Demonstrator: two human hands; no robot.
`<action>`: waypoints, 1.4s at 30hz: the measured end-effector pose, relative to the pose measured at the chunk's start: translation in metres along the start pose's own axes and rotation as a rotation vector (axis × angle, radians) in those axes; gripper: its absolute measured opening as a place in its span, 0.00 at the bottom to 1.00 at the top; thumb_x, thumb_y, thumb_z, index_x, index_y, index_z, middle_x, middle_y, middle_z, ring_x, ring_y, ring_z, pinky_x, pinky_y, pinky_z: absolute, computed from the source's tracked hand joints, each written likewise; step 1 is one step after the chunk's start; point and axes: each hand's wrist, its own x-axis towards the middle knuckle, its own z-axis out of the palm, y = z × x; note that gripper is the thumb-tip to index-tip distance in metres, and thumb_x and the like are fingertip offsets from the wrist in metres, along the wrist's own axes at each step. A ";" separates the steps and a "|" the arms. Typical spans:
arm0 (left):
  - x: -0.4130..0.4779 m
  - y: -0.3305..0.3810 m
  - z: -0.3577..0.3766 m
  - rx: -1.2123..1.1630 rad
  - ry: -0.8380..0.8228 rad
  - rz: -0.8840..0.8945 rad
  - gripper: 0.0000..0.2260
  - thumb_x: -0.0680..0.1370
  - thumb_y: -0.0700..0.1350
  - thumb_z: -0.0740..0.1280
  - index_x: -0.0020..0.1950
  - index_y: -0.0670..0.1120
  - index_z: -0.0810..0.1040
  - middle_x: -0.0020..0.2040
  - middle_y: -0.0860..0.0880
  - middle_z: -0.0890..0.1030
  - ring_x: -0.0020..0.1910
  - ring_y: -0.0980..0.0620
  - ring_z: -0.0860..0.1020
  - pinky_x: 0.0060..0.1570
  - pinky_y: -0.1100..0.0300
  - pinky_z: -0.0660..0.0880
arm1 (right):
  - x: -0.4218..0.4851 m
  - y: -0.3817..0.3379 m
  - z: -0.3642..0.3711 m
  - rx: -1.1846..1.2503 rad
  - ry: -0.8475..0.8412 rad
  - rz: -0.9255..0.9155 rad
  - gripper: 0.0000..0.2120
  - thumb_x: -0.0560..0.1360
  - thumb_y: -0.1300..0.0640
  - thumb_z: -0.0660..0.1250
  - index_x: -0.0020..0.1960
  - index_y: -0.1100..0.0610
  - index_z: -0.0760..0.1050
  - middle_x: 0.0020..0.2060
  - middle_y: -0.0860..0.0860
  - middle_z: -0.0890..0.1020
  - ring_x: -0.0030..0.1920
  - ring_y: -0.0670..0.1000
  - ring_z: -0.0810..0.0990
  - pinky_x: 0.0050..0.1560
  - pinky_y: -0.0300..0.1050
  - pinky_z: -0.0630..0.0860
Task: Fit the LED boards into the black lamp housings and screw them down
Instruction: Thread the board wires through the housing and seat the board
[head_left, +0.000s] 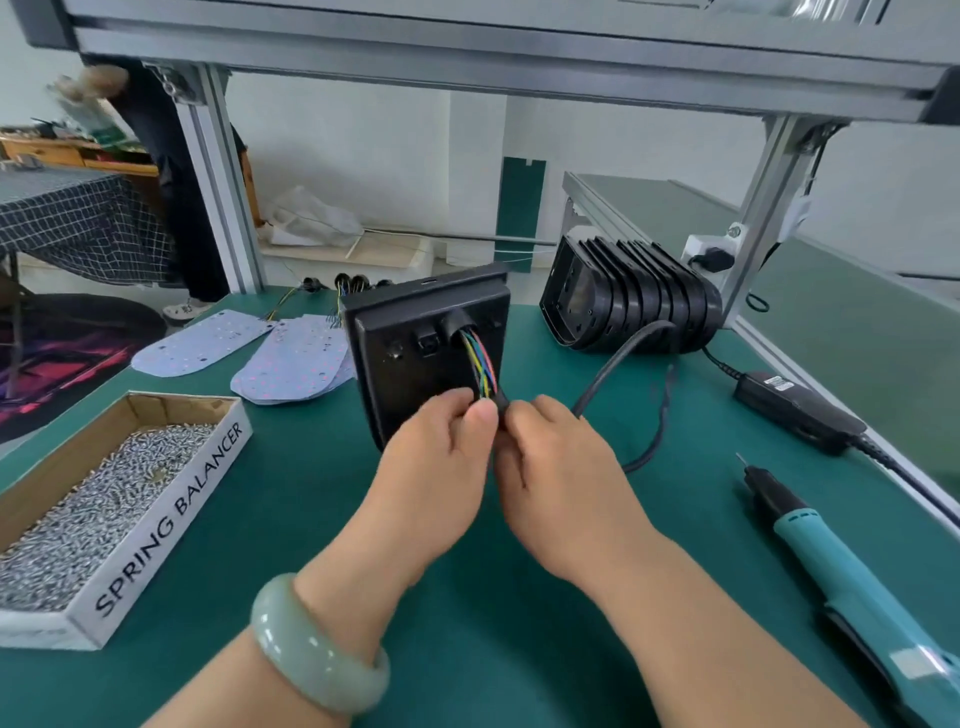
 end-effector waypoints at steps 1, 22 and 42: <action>0.001 0.001 0.001 -0.032 0.023 -0.006 0.19 0.81 0.53 0.58 0.44 0.39 0.77 0.41 0.41 0.82 0.45 0.36 0.80 0.52 0.37 0.76 | -0.001 -0.002 -0.001 -0.028 -0.010 -0.014 0.06 0.79 0.56 0.58 0.43 0.54 0.67 0.38 0.48 0.66 0.37 0.56 0.66 0.39 0.47 0.61; 0.008 0.049 0.016 -0.897 0.063 -0.412 0.11 0.78 0.38 0.64 0.36 0.41 0.78 0.31 0.47 0.81 0.33 0.50 0.81 0.37 0.59 0.80 | 0.000 -0.018 -0.029 0.045 0.110 -0.057 0.15 0.74 0.49 0.53 0.35 0.54 0.73 0.28 0.54 0.78 0.28 0.59 0.69 0.29 0.46 0.60; -0.009 0.043 0.021 -0.737 0.191 -0.307 0.19 0.82 0.51 0.57 0.36 0.46 0.79 0.35 0.48 0.84 0.35 0.51 0.83 0.40 0.59 0.77 | -0.012 -0.023 -0.017 0.306 0.159 0.113 0.17 0.75 0.45 0.52 0.28 0.45 0.63 0.23 0.47 0.73 0.28 0.53 0.70 0.29 0.48 0.67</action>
